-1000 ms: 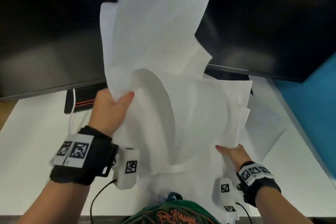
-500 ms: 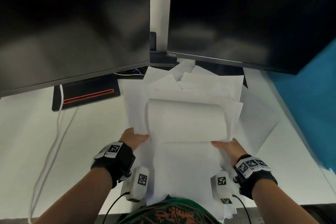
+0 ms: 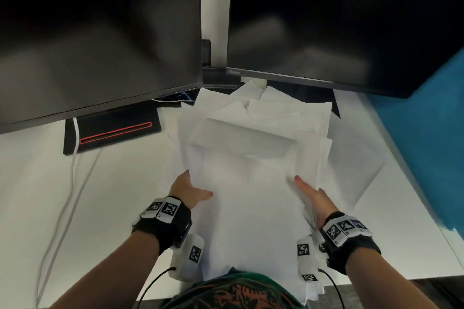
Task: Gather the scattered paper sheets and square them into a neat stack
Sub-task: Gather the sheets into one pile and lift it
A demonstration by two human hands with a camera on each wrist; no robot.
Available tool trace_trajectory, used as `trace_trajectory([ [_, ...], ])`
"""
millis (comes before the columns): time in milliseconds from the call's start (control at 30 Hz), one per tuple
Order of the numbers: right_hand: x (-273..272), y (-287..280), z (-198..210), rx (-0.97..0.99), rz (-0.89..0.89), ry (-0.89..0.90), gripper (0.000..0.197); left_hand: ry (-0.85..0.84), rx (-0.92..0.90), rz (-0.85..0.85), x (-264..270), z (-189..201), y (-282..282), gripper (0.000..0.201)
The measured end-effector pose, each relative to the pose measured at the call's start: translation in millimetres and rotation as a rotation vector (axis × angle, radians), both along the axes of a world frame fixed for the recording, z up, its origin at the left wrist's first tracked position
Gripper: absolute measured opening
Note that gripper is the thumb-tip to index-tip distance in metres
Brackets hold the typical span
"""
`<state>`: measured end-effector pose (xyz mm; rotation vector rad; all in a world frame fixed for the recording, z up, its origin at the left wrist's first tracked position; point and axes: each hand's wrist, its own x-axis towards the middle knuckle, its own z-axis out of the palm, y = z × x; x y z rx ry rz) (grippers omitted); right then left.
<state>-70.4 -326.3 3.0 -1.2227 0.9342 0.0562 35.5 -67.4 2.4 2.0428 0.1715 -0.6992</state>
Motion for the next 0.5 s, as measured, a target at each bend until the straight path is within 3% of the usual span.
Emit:
trace_trajectory([
  [67,0.3,4.1,3.2,-0.026,0.056,-0.006,0.082,-0.06,0.012,-0.026,0.7,2.5,-6.0,0.052],
  [100,1.2,4.5,1.1,-0.041,0.061,-0.012,0.083,-0.091,0.014,-0.032,1.5,3.7,-8.9,0.056],
  [200,1.7,5.2,1.8,-0.051,0.067,0.021,0.039,-0.166,0.037,-0.068,4.6,7.7,-15.6,0.057],
  [267,1.7,5.2,3.8,-0.062,0.07,0.026,0.029,-0.174,0.032,-0.109,7.8,11.3,-17.5,0.054],
  [500,4.4,4.1,-6.1,-0.1,0.111,0.06,0.057,-0.066,-0.071,-0.25,18.5,15.0,-11.8,0.047],
])
